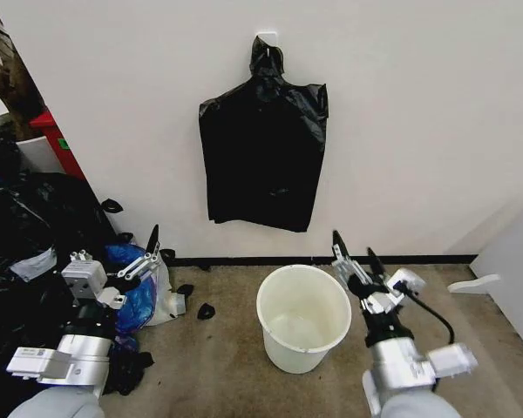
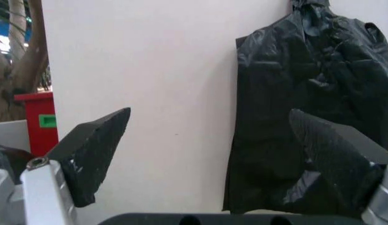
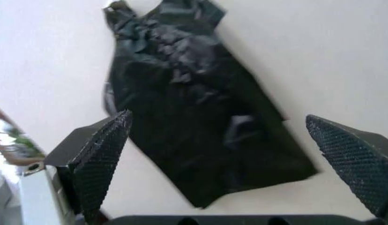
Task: Place the garbage bag over the trash bin.
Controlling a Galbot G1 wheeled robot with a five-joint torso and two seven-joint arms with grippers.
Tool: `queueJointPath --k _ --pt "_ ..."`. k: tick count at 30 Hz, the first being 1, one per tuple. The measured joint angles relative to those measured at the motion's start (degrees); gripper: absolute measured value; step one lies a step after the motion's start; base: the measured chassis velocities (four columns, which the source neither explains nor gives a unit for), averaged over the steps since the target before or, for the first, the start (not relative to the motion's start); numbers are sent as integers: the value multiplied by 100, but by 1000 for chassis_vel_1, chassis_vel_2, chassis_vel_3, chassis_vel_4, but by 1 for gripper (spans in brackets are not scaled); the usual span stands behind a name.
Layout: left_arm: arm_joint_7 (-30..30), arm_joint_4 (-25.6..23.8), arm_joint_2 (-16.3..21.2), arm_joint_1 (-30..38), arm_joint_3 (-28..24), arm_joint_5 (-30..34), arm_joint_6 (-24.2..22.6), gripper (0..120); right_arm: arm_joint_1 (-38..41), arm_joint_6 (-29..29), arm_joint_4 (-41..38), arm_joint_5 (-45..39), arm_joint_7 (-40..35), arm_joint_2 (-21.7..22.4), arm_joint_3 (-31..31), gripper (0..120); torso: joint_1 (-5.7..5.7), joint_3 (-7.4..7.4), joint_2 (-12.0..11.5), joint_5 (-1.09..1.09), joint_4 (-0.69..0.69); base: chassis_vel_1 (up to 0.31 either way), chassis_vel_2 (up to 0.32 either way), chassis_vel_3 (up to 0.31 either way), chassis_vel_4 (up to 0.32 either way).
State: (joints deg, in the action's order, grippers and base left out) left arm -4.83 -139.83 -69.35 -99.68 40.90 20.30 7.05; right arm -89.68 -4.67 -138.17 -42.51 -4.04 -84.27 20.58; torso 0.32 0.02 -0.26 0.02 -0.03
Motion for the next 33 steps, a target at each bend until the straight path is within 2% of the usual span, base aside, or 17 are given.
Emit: queueJointPath --k 2,4,7,9,10,12,15,20,25,33 --pt "-87 -9 67 -47 -3 -6 75 100 482 -36 138 -551 -234 310 -136 100 0 0 0 0 0 0 0 0 0" --pt "-113 -13 85 -60 -2 -15 99 100 653 -47 184 -781 -327 407 -188 100 0 0 0 0 0 0 0 0 0" --pt "-269 -31 126 -74 -35 -24 118 100 1491 -63 435 -1916 -653 656 -354 100 0 0 0 0 0 0 0 0 0" --pt "-286 -31 129 -74 -41 -27 115 100 1652 -74 496 -2147 -689 672 -369 100 0 1 0 -1 0 0 0 0 0" --pt "-311 -31 144 -78 -50 -51 101 100 2083 -104 651 -2689 -812 675 -408 100 0 1 0 -1 -1 0 0 0 0" --pt "-312 -27 152 -93 -51 -81 84 100 2540 -110 832 -3192 -1013 620 -476 100 0 1 0 -2 0 0 0 0 0" --pt "-305 -4 145 -156 -19 -158 20 100 3330 -61 1154 -3908 -1524 332 -717 100 1 1 0 -1 1 0 0 0 0" --pt "-309 -32 84 -227 18 -238 -14 100 4068 56 1577 -4080 -1821 11 -1017 100 1 1 0 -2 0 0 0 0 0" --pt "-329 -77 47 -291 25 -291 -27 100 4807 273 1958 -4132 -1940 -268 -1044 100 1 1 0 -2 0 0 0 0 0" --pt "-331 -110 44 -370 39 -363 -28 100 5569 426 2411 -4228 -2176 -494 -1124 100 0 0 0 -1 0 0 0 0 0"
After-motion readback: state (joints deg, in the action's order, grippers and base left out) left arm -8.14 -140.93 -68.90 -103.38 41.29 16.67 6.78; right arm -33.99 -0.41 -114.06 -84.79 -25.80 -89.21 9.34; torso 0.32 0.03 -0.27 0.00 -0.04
